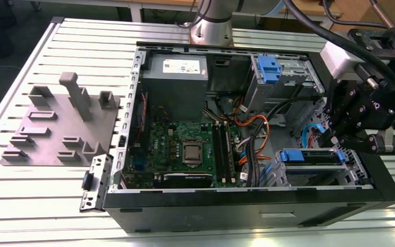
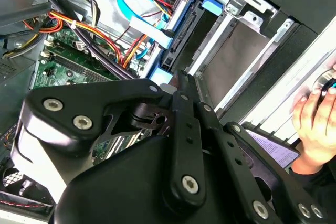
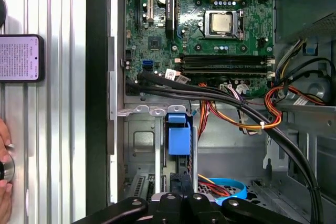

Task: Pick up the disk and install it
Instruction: 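Insert the first disk wire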

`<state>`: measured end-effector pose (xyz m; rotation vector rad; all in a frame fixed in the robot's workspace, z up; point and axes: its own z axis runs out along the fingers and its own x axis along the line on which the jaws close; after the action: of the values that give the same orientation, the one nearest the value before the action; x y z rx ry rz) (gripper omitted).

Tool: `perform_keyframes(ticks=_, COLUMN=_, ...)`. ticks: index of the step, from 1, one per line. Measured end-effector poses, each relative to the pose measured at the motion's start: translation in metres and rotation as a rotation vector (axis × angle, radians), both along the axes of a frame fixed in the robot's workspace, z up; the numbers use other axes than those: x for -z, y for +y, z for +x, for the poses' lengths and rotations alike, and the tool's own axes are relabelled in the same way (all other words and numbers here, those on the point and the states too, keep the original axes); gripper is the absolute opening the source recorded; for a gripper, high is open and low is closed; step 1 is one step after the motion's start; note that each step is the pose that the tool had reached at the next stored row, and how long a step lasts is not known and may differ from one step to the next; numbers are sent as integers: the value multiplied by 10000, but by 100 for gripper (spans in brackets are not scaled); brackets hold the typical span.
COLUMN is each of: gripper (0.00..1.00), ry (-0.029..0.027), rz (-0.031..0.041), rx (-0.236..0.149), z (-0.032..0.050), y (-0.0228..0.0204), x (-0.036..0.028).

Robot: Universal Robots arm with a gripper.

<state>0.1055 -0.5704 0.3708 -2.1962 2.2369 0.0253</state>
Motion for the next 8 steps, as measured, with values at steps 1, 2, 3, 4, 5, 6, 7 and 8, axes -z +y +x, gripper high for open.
perform_keyframes(ticks=1, gripper=11, ry=0, rz=0, rx=0, z=1, y=0, x=0)
perform_keyframes(ticks=2, gripper=11, ry=0, rz=1, rx=-1, z=4, y=0, x=0)
perform_keyframes(ticks=3, gripper=11, ry=0, rz=0, rx=-2, z=7, y=0, x=0)
perform_keyframes(ticks=4, gripper=11, ry=0, rz=0, rx=-1, z=7, y=0, x=0)
perform_keyframes(ticks=5, gripper=11, ry=0, rz=0, rx=-1, z=16, y=0, x=0)
perform_keyframes(ticks=6, gripper=11, ry=0, rz=0, rx=-1, z=23, y=0, x=0)
perform_keyframes(ticks=7, gripper=11, ry=0, rz=1, rx=-1, z=24, y=0, x=0)
perform_keyframes(ticks=8, gripper=11, ry=0, rz=1, rx=-2, z=26, y=0, x=0)
